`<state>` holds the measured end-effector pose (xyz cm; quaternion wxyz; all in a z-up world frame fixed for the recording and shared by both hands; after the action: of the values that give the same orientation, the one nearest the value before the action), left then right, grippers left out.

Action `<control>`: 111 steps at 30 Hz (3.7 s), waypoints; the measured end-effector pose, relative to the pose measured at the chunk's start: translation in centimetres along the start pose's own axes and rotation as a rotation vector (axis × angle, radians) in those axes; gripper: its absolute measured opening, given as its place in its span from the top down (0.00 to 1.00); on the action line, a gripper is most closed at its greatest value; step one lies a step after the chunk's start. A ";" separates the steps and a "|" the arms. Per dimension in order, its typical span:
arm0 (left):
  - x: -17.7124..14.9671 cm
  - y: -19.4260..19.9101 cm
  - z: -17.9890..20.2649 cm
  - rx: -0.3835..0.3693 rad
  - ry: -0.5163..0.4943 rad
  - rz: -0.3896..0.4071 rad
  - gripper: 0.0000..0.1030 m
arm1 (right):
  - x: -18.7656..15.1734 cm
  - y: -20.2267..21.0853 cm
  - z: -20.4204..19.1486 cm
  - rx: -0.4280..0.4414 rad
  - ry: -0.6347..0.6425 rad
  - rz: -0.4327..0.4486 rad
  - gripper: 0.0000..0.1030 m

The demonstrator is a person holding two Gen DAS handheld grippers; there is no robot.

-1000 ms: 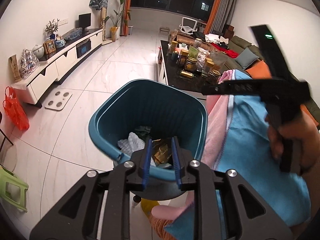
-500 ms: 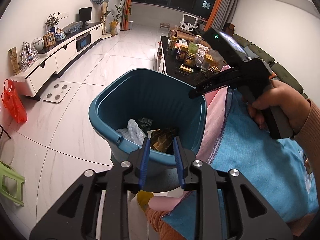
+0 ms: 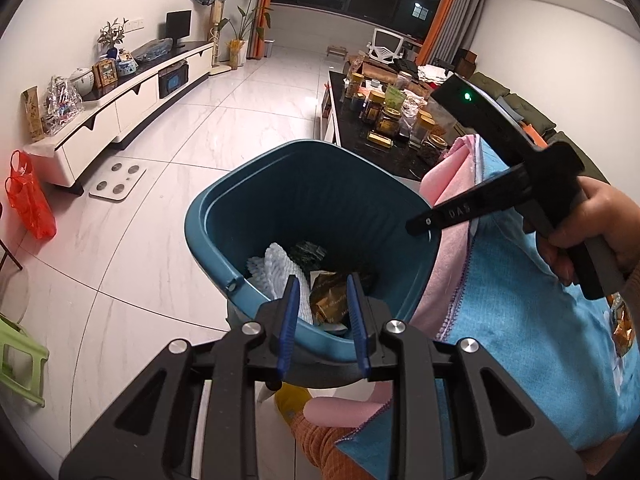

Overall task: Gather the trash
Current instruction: 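Move both open tools back over the trash on the bedspread, then grasp a gold foil bag with the right tool while the left tool grasps a clear green wrapper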

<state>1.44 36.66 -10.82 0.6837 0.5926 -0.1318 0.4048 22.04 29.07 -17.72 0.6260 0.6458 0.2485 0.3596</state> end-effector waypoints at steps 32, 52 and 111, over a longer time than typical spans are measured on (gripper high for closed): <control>-7.1 4.8 27.2 -0.557 -0.435 -0.006 0.45 | -29.3 23.9 10.3 -0.074 -0.342 0.885 0.42; -11.7 0.8 36.3 -0.595 -0.573 -0.143 0.48 | -43.2 15.5 18.2 -0.002 -0.733 0.724 0.65; -9.1 -1.9 40.7 -0.591 -0.598 -0.204 0.79 | -45.6 20.8 21.8 0.103 -0.780 0.960 0.99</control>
<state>9.18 -4.26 -7.51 0.7923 0.4727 -0.3751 0.0904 8.05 -21.77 -3.22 0.4071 0.7989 -0.2996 0.3261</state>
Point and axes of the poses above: each gripper's, at about its wrist camera, not at the fingertips, and y roughly against the way its jaws point, z to its right, x to its top, the point moved 6 cm from there along -y, roughly the way its jaws point, and after that the axes turned 3 degrees about -x, right-handed, at the moved point
